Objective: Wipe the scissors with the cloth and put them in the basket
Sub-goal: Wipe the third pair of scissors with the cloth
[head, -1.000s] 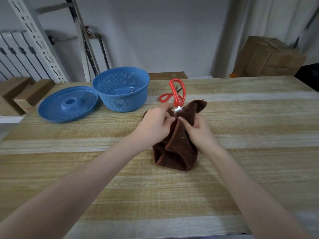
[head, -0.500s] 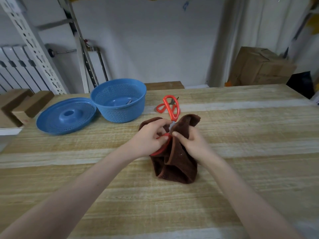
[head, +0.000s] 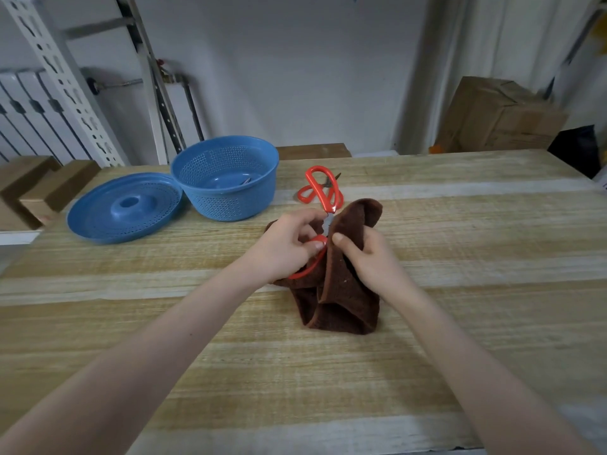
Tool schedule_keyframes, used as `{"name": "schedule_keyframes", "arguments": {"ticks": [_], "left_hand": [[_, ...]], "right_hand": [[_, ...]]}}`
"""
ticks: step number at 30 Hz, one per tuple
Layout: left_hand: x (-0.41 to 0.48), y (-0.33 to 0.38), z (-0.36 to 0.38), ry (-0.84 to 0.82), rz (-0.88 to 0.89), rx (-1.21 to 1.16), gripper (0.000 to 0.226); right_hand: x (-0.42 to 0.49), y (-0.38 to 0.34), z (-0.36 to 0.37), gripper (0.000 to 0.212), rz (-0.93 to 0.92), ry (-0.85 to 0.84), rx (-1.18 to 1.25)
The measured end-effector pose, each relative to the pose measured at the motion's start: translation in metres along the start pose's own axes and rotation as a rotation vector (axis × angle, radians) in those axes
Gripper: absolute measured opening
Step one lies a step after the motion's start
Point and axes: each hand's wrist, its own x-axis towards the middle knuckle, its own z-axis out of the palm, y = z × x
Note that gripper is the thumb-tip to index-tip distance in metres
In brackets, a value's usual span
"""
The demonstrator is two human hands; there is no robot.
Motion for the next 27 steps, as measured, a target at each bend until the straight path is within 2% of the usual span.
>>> {"name": "schedule_keyframes", "arguments": {"ticks": [3, 5, 9, 12, 15, 18, 19, 24, 27], "left_hand": [[-0.001, -0.003, 0.005, 0.048, -0.041, -0.016, 0.045], [-0.001, -0.002, 0.007, 0.061, -0.038, -0.024, 0.044], [0.000, 0.003, 0.002, 0.107, -0.049, -0.021, 0.046], [-0.003, 0.004, -0.001, 0.128, -0.037, -0.007, 0.046], [-0.002, 0.005, 0.002, 0.137, -0.003, 0.025, 0.045], [-0.004, 0.006, 0.008, 0.137, 0.097, 0.066, 0.046], [-0.005, 0.006, 0.009, 0.132, 0.113, 0.081, 0.047], [-0.012, 0.005, 0.002, 0.168, 0.071, 0.271, 0.045], [-0.017, 0.005, 0.002, 0.149, 0.069, 0.290, 0.041]], "right_hand": [[0.000, 0.004, -0.008, 0.011, 0.039, -0.126, -0.036], [0.001, 0.004, -0.012, 0.011, 0.112, -0.150, 0.057], [0.008, 0.001, -0.022, 0.015, 0.345, 0.006, 0.509], [0.011, 0.005, -0.030, 0.031, 0.383, 0.087, 0.635], [0.011, 0.001, -0.020, 0.043, 0.306, -0.069, 0.488], [0.011, -0.008, -0.005, 0.009, 0.029, -0.133, 0.038], [0.012, -0.010, -0.003, 0.012, -0.026, -0.117, -0.030], [0.012, -0.008, -0.007, 0.008, 0.012, -0.118, -0.056], [0.010, -0.006, -0.013, 0.010, 0.062, -0.209, -0.027]]}}
